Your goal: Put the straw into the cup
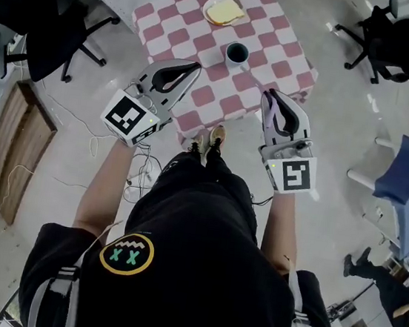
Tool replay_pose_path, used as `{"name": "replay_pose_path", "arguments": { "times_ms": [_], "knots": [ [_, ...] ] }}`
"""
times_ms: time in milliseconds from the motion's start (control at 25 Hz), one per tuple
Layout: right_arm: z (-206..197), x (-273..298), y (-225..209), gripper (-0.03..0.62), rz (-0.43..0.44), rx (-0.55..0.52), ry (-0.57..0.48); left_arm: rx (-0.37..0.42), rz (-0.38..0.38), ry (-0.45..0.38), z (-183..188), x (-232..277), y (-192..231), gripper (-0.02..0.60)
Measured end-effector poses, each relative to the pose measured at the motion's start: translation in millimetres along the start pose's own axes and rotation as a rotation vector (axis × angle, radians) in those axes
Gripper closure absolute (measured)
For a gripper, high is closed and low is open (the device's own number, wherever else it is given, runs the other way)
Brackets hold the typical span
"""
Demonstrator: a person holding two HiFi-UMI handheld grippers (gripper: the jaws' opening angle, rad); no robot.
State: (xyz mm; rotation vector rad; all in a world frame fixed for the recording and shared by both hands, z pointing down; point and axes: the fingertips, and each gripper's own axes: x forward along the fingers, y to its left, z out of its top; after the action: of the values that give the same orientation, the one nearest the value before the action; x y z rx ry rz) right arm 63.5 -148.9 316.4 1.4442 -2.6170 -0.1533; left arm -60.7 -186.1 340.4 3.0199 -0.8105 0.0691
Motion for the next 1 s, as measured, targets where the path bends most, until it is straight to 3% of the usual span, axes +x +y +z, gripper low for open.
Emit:
{"name": "replay_pose_path", "arguments": {
  "times_ms": [1000],
  "knots": [
    [-40, 69, -49, 0.537, 0.080, 0.018, 0.015, 0.053, 0.043, 0.008, -18, 74, 33, 0.561]
  ]
}}
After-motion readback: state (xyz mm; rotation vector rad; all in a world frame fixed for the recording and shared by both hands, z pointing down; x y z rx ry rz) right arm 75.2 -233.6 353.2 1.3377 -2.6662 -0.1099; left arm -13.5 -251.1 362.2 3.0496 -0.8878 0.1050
